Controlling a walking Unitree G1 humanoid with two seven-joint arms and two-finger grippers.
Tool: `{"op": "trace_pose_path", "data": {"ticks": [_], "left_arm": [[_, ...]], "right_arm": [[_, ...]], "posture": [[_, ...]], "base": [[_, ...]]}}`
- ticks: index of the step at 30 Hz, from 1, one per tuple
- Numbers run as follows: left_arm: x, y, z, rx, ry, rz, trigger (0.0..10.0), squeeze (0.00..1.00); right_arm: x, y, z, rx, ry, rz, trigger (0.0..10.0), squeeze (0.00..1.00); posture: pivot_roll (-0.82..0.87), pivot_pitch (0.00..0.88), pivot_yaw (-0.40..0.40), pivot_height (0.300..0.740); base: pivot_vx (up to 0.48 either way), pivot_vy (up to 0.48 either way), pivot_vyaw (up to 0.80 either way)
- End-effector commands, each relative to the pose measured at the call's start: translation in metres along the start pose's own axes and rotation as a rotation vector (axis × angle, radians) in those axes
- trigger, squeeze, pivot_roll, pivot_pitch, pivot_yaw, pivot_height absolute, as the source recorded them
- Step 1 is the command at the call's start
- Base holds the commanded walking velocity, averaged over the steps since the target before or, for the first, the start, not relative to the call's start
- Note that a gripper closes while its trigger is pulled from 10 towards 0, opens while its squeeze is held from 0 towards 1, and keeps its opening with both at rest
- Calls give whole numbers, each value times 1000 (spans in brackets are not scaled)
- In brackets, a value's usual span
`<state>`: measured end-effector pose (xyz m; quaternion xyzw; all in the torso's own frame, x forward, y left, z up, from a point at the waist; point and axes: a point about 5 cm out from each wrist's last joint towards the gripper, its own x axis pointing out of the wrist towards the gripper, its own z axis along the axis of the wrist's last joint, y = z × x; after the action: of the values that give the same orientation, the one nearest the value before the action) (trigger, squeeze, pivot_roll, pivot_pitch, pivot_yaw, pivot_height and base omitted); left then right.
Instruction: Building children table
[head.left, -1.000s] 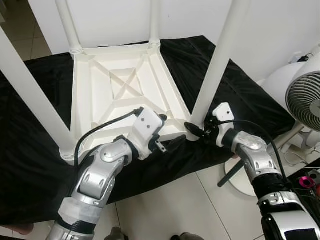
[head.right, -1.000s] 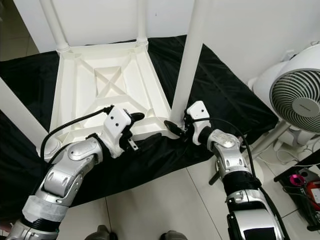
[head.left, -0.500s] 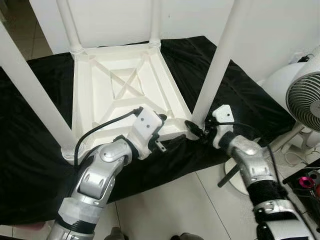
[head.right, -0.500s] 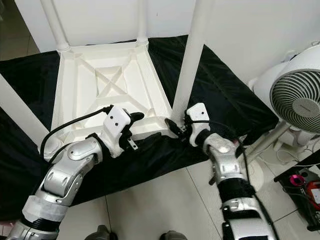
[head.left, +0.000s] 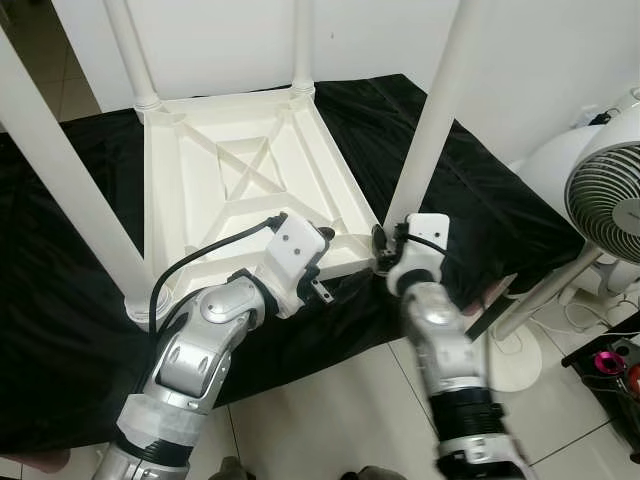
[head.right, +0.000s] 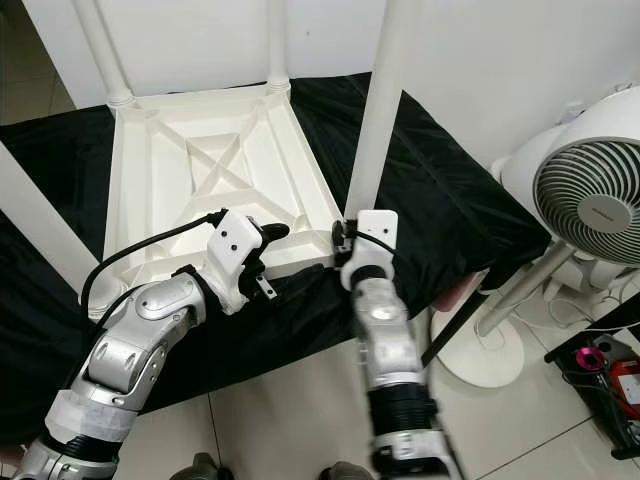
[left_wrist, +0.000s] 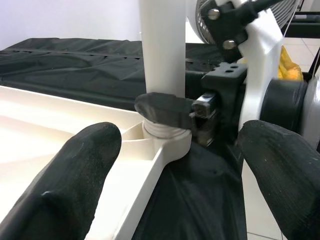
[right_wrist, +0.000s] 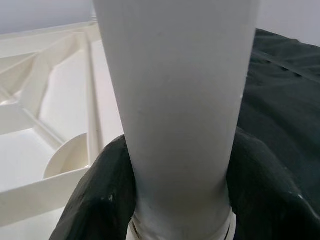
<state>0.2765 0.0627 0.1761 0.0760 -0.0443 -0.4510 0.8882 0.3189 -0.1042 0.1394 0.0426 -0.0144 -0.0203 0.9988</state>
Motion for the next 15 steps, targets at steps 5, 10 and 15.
{"op": "trace_pose_path", "data": {"ticks": [5, 10, 15], "left_arm": [[2, -2, -3, -12, 12, 11, 10000, 0], [1, -3, -4, -13, 14, 10, 10000, 0], [2, -3, -4, -14, 13, 12, 10000, 0]], "right_arm": [[-7, 15, -12, -8, 72, 70, 10000, 0], [-14, 11, -6, 48, 14, 150, 10000, 1000], [-15, 8, -5, 44, 6, 183, 10000, 1000]], "posture": [[-96, 28, 12, 740], [-93, 29, 7, 740], [-94, 22, 6, 740]], "base": [[0, 0, 0], [0, 0, 0], [0, 0, 0]]}}
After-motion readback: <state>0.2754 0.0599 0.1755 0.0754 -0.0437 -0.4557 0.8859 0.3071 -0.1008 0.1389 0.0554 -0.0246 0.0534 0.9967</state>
